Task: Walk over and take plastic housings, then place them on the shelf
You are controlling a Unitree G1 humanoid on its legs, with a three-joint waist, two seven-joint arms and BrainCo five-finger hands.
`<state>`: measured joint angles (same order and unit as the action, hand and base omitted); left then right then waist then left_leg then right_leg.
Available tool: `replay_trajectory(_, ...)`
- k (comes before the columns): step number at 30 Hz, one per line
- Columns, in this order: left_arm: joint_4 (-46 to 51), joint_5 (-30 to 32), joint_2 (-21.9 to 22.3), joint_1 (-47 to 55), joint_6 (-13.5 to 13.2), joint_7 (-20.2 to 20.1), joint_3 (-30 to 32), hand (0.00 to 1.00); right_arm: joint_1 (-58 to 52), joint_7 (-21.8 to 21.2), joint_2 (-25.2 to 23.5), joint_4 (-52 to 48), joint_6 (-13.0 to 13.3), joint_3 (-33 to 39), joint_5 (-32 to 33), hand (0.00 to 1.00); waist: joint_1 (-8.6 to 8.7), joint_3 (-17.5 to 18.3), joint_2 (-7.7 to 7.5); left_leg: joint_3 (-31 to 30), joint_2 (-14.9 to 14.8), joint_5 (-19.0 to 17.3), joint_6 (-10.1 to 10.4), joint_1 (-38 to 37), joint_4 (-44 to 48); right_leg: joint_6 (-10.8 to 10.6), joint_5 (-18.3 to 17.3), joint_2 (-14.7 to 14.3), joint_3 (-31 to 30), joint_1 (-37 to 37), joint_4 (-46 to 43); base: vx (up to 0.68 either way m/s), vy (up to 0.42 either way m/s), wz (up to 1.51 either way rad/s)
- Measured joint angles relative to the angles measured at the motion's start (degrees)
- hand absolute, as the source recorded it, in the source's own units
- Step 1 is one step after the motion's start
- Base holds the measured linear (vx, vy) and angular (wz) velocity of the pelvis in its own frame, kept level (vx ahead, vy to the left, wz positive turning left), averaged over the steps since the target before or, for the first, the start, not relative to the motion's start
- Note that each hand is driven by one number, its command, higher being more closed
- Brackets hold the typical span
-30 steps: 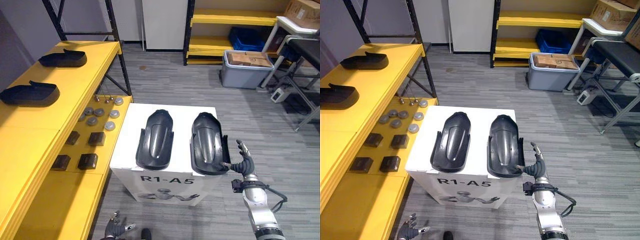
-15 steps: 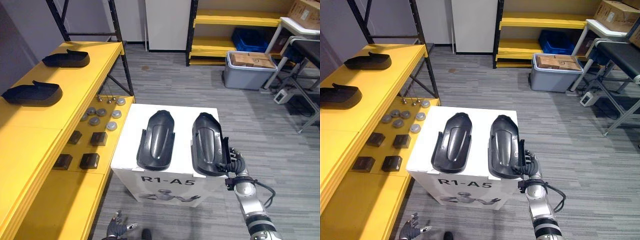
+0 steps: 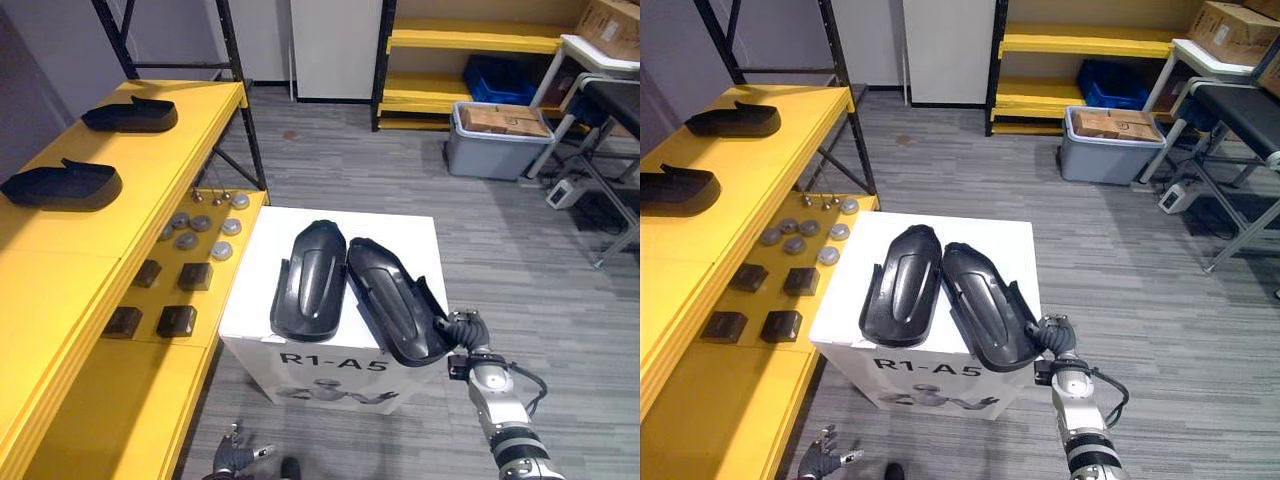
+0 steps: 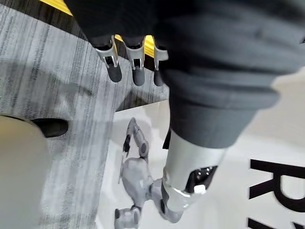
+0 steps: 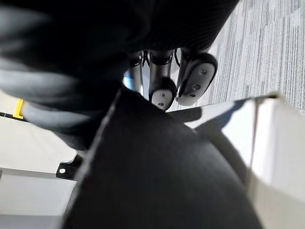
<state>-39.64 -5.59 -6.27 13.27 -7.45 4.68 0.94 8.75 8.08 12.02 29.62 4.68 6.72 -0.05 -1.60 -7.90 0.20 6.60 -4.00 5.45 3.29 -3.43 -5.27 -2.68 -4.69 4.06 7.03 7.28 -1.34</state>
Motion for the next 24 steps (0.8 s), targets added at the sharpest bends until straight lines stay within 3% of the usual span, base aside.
replay_trajectory(7, 14.57, -2.16, 0.43, 0.67, -0.16, 1.52, 5.10, 0.00, -3.57, 4.77, -3.89, -14.56, 0.15, 4.68, -1.65, 1.00, 0.07, -0.17, 0.04, 0.01, -0.03, -0.01, 0.00, 0.18, 0.07, 0.00, 0.03, -0.03, -0.21, -0.26, -0.10, 0.00, 0.000, 0.00)
replay_trajectory(15, 34.52, -6.06, 6.22, 3.63, -1.79, 3.84, 10.99, 0.00, -6.71, 9.10, -7.78, -27.63, 0.36, 7.56, -7.16, 1.00, 0.12, -0.19, 0.10, 0.00, -0.03, -0.02, 0.00, 0.25, 0.25, 0.00, 0.04, -0.02, -0.17, -0.35, -0.17, 0.00, 0.000, 0.00)
replay_trajectory(19, 43.90, -8.25, 7.86, 3.98, -3.43, 4.29, 10.77, 0.00, -6.72, 10.96, -10.03, -33.15, 0.47, 7.69, -11.10, 1.00, 0.06, -0.19, 0.14, -0.07, -0.01, -0.02, 0.00, 0.25, 0.26, 0.00, 0.04, 0.03, -0.08, -0.30, -0.19, 0.00, 0.000, 0.00)
replay_trajectory(24, 51.53, -8.91, 7.87, 3.43, -5.04, 4.59, 4.82, 0.00, -6.60, 12.51, -10.74, -36.02, 1.10, 4.73, -13.78, 1.00, 0.08, -0.14, 0.23, -0.23, 0.06, 0.00, -0.02, 0.20, 0.26, -0.01, 0.04, 0.11, 0.05, -0.29, -0.48, 0.00, 0.000, 0.00)
